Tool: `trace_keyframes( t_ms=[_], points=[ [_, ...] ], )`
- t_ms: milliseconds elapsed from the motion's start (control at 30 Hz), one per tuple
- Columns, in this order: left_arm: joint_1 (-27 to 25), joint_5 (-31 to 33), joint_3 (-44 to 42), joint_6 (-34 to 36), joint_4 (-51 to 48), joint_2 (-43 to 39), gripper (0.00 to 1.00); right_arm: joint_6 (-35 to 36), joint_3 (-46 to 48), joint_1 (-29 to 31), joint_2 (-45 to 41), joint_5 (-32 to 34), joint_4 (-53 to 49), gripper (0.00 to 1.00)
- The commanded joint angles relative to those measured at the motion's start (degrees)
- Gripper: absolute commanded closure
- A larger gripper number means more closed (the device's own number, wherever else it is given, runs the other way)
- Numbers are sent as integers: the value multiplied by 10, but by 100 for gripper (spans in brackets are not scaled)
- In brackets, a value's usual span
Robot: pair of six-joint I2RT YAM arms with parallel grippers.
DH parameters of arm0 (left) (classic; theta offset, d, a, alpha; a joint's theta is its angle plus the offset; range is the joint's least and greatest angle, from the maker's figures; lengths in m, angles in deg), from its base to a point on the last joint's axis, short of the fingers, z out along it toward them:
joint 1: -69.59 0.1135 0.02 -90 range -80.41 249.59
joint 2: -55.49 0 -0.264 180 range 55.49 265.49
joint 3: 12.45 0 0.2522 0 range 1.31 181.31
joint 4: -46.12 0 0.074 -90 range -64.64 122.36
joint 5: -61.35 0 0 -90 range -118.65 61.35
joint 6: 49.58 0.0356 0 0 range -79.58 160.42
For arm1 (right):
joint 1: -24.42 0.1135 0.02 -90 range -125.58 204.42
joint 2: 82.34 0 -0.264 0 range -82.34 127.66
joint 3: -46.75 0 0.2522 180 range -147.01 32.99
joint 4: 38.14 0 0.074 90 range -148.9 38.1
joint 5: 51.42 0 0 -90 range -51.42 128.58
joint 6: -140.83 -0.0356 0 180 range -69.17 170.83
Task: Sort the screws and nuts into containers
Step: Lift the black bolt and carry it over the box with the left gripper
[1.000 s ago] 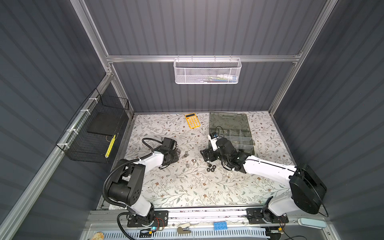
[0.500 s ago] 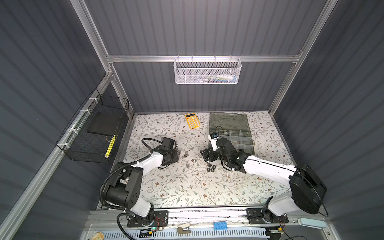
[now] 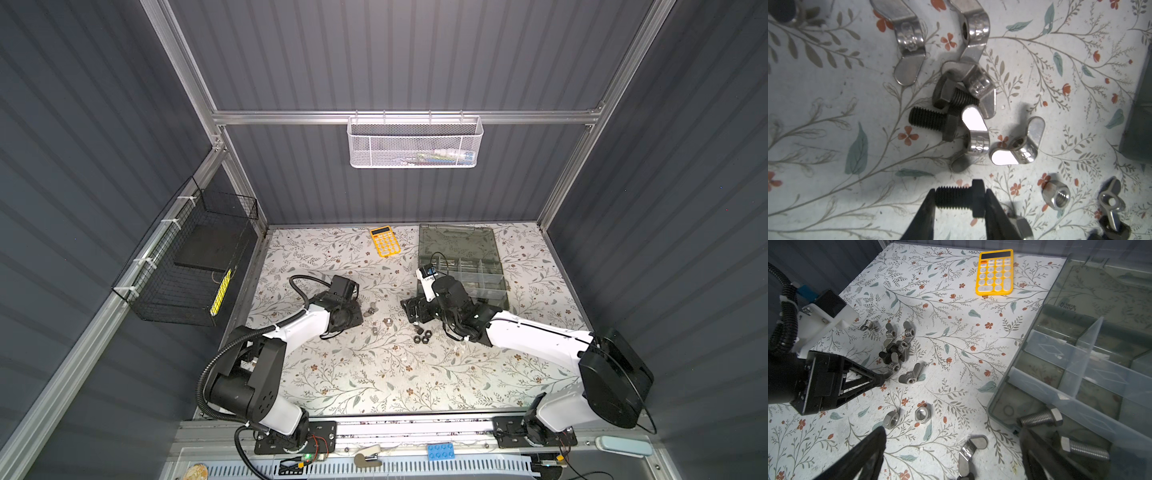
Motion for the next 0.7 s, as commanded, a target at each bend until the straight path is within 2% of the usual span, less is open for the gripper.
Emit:
trace_keyframes(
  t_ms=[0,667],
  points=[
    [-12,4,21,-10,-12,-17,63,-2,-2,2,-6,11,-4,1],
    [-67,25,81,-18,-27,-17,64,-1,10,-3,-29,42,-4,1]
  ],
)
